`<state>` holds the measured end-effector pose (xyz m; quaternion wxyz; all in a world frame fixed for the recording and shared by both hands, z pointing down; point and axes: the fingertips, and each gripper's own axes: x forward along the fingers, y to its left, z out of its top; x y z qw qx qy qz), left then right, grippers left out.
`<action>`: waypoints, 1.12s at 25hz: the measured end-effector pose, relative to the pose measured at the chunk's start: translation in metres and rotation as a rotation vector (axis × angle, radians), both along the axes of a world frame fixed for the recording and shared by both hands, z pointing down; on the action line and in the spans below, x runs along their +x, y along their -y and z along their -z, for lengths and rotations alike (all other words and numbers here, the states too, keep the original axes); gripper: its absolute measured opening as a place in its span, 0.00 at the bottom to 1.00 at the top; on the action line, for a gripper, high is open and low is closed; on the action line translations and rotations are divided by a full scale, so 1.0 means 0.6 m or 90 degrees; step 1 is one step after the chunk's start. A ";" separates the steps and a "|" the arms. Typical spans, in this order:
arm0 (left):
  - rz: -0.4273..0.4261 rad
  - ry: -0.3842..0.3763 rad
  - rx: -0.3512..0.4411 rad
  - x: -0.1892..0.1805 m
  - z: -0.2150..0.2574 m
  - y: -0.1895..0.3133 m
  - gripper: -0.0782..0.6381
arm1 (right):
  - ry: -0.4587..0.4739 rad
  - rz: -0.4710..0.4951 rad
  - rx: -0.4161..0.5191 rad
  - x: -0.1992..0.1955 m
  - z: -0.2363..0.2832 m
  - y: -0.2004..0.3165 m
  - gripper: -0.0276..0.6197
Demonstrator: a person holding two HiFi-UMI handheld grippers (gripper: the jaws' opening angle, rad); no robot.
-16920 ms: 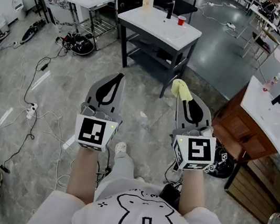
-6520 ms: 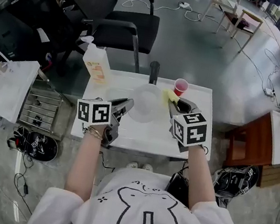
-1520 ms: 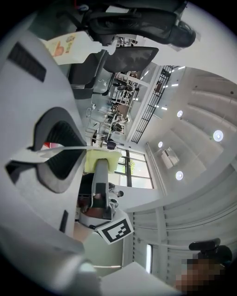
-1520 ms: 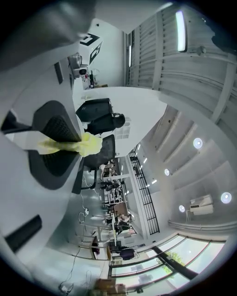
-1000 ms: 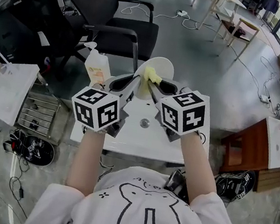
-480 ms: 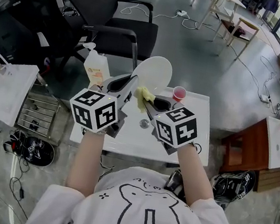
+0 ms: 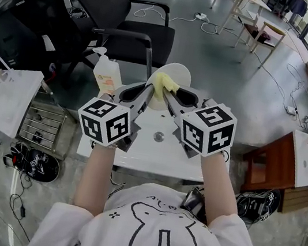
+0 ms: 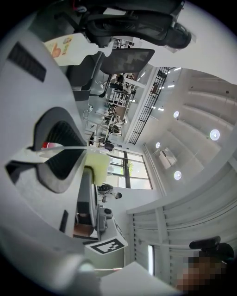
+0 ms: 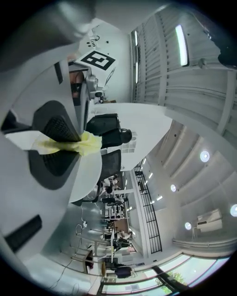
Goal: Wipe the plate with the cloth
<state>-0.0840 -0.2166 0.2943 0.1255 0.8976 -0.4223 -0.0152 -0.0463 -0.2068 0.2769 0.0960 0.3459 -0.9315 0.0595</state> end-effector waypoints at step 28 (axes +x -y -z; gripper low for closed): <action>0.040 0.004 -0.007 -0.021 -0.011 0.002 0.13 | -0.104 0.069 -0.115 -0.067 -0.143 -0.063 0.12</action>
